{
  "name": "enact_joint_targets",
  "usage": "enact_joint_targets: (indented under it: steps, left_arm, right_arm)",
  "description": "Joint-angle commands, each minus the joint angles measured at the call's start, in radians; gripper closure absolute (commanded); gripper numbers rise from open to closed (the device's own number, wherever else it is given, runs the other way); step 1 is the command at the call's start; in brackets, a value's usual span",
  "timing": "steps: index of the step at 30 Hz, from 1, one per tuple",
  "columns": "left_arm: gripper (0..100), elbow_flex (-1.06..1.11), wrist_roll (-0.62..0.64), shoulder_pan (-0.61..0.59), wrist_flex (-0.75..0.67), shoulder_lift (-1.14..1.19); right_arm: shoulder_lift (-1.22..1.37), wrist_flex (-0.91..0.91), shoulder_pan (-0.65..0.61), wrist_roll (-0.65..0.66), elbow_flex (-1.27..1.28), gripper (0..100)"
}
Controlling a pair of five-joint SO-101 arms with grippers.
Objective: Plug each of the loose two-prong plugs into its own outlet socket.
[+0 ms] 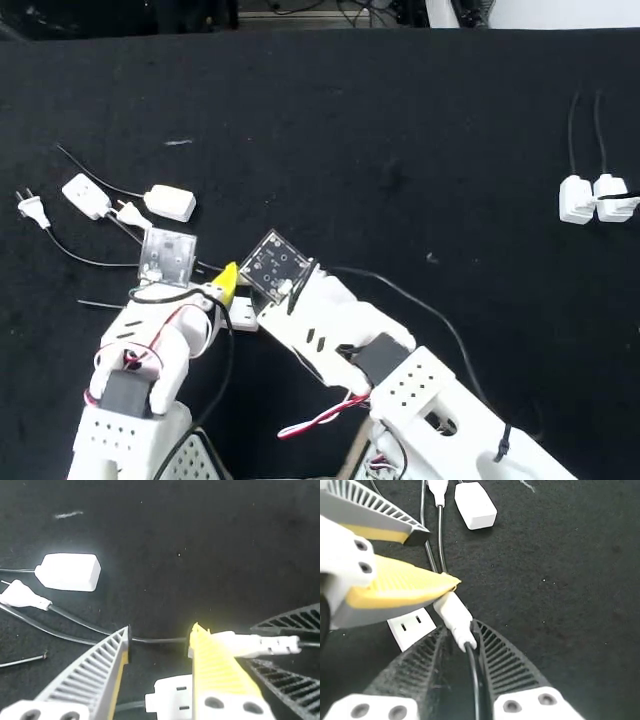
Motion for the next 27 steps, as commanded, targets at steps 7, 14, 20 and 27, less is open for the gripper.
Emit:
enact_joint_targets:
  steps: [7,14,20,27]
  left_arm:
    - [79,-0.117,-0.015,0.056,-0.114,0.273]
    - [79,-0.116,-0.012,-0.035,-0.114,0.216]
    - [79,-0.097,-0.012,-0.059,-0.08,0.133]
    - [79,-0.096,-0.012,-0.067,-0.029,0.066]
  right_arm:
    - [-0.045,-0.048,-0.052,0.037,-0.025,98.8]
    - [-0.045,-0.048,-0.003,0.032,-0.025,98.8]
    - [-0.045,-0.048,-0.009,0.035,-0.015,98.8]
    - [-0.039,-0.048,0.031,0.034,-0.015,98.7]
